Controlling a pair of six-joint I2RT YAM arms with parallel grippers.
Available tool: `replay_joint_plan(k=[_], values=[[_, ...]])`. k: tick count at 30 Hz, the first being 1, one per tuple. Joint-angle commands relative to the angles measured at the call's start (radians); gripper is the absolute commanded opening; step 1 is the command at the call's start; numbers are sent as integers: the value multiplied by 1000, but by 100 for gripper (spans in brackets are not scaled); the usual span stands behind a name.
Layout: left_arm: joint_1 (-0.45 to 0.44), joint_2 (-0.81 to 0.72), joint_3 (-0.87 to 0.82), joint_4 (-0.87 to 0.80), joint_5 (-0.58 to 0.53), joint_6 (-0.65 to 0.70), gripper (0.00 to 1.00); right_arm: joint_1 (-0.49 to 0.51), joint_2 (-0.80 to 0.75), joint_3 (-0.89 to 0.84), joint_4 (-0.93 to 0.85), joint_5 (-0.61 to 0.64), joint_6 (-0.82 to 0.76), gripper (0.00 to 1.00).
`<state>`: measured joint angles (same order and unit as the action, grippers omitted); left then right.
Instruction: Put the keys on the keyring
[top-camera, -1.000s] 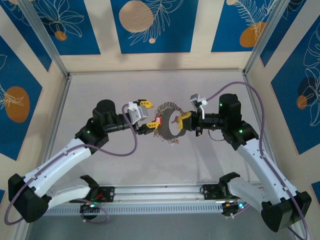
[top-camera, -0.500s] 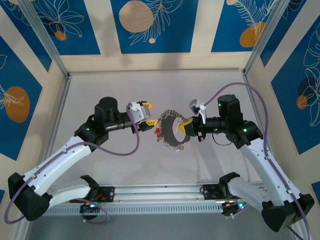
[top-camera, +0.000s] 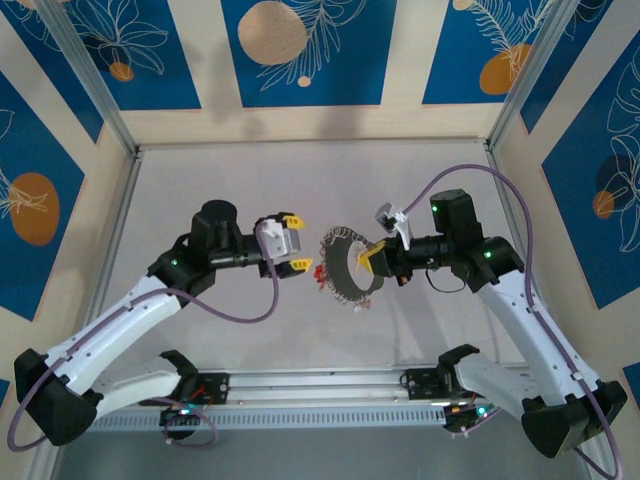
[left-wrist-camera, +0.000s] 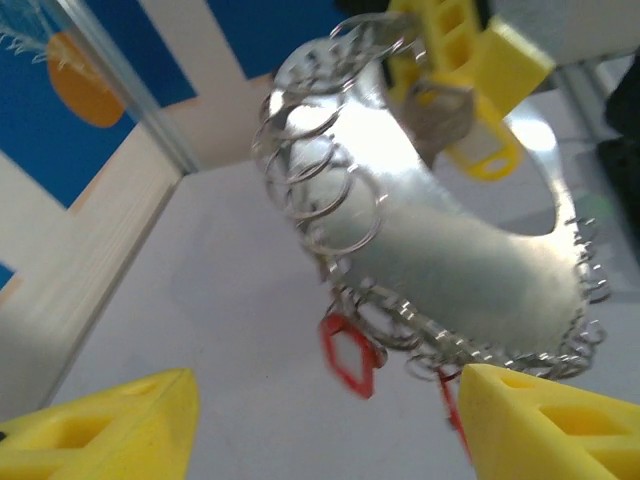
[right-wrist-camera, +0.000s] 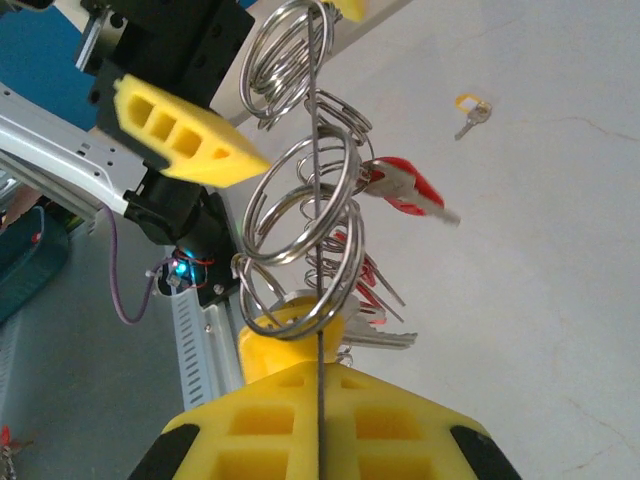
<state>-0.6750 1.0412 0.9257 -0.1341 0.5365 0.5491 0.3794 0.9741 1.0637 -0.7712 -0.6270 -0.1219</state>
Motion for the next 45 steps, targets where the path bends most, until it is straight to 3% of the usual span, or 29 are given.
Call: replay_joint_plan(k=[1, 8, 29, 34, 39, 45], values=[[5, -7, -16, 107, 140, -40, 70, 11, 3, 44, -32, -25, -8, 0], [2, 28, 21, 77, 13, -66, 69, 44, 18, 29, -32, -38, 60, 0], [2, 53, 38, 145, -34, -30, 62, 82, 34, 1, -40, -56, 201, 0], [3, 27, 29, 68, 10, 95, 64, 82, 35, 1, -41, -73, 217, 0], [2, -2, 39, -148, 98, 354, 64, 81, 31, 1, -43, -90, 216, 0], [2, -26, 27, -157, 61, 417, 54, 80, 34, 4, -59, -107, 194, 0]])
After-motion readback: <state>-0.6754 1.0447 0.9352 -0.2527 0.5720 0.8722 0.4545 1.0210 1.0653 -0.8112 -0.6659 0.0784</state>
